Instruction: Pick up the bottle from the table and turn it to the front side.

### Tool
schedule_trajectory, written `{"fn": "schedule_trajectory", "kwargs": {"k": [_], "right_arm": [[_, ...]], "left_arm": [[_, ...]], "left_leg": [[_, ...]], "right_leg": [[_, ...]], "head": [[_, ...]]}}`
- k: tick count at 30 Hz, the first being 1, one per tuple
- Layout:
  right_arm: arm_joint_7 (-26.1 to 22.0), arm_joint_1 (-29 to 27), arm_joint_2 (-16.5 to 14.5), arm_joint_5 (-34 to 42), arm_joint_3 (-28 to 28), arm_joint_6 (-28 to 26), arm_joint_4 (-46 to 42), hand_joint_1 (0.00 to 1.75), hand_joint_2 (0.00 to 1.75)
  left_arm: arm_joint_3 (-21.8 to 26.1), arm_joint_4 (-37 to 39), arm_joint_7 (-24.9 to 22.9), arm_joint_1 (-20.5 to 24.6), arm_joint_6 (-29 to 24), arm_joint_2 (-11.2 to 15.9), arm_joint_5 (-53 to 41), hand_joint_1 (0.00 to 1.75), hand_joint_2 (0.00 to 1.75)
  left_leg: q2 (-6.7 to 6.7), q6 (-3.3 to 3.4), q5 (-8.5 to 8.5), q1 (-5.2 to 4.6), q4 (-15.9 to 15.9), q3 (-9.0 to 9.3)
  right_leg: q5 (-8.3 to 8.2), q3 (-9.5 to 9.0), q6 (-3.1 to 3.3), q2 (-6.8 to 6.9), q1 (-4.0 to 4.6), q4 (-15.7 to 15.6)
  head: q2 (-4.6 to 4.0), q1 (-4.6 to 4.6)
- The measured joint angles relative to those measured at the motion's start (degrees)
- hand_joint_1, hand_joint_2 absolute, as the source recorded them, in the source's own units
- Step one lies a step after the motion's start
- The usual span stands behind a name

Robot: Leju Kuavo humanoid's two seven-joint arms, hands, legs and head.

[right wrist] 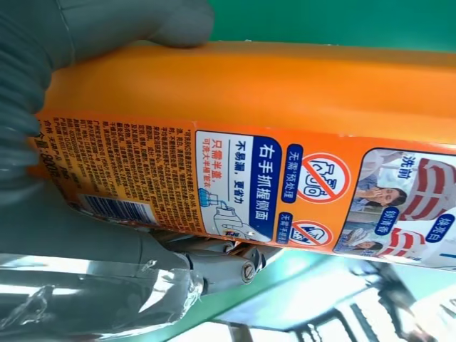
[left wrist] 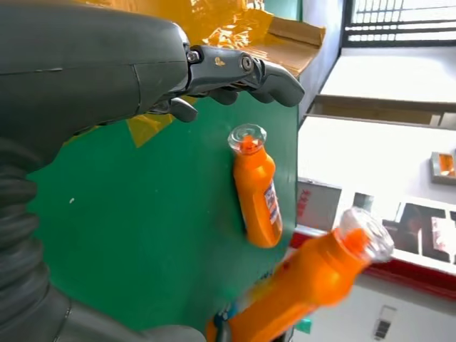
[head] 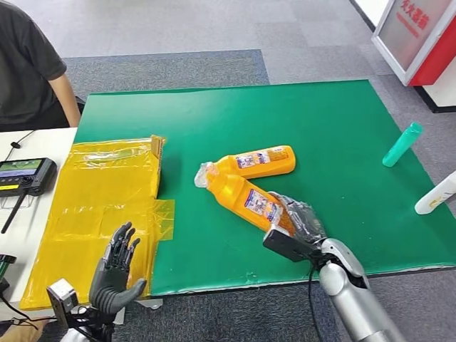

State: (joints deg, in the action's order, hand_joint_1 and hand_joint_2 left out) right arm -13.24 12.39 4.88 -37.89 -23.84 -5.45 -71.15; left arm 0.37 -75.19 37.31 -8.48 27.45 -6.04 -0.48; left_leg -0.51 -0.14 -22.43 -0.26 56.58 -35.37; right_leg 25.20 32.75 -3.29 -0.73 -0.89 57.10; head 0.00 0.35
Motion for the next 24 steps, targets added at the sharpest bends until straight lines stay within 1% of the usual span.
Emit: {"fn": "schedule_trajectory", "kwargs": {"k": [4,9,13,18,21,24], "right_arm": [[-3.03,-3.27,-2.22,2.26,0.30,0.32,-3.36,1.75,1.75],[-6.93,-5.28,-4.63,3.13,-0.93,1.87,-5.20,1.75,1.75],[-7.18,-5.64,-5.97,3.22,-3.07,2.84,-6.46,1.75,1.75],[-7.21,-5.80,-6.32,2.99,-4.31,2.83,-6.99,1.75,1.75],[-7.44,-5.79,-6.48,0.50,-5.52,2.19,-6.93,1.75,1.75],[-7.79,-5.53,-7.09,-2.34,-7.95,1.07,-6.20,1.75,1.75]], "left_arm": [[1.27,2.61,-0.75,1.58,2.93,-0.86,2.95,0.00,1.75],[1.49,5.42,-0.38,4.28,5.53,-1.73,4.66,0.00,1.75],[1.37,6.69,-0.83,6.62,5.60,-2.59,5.23,0.00,1.75],[1.31,7.59,-0.87,7.41,5.63,-3.00,5.32,0.00,1.75],[0.62,8.07,-1.08,7.97,6.06,-3.09,4.94,0.00,1.75],[-1.40,8.48,-1.42,9.10,6.69,-3.09,3.79,0.00,1.75]], "left_leg": [[0.00,-0.01,0.01,0.00,0.00,0.00],[0.01,-0.02,0.02,0.00,0.00,0.00],[0.01,-0.01,0.03,0.00,0.00,0.00],[0.02,-0.01,0.02,0.00,0.00,0.00],[0.02,-0.01,0.02,0.00,0.00,0.00],[0.01,-0.02,0.03,0.00,0.00,0.00]], "right_leg": [[0.00,0.00,0.00,0.00,0.00,0.00],[-0.01,0.00,0.00,0.00,0.00,0.00],[-0.02,-0.01,0.00,0.00,0.00,0.00],[-0.02,0.00,0.00,0.00,-0.01,0.00],[-0.02,0.01,0.00,0.00,-0.01,0.00],[-0.02,0.01,0.00,0.00,0.00,0.00]], "head": [[0.00,0.00],[0.00,0.00],[0.00,0.01],[0.00,0.00],[0.00,0.00],[0.00,-0.01]]}}
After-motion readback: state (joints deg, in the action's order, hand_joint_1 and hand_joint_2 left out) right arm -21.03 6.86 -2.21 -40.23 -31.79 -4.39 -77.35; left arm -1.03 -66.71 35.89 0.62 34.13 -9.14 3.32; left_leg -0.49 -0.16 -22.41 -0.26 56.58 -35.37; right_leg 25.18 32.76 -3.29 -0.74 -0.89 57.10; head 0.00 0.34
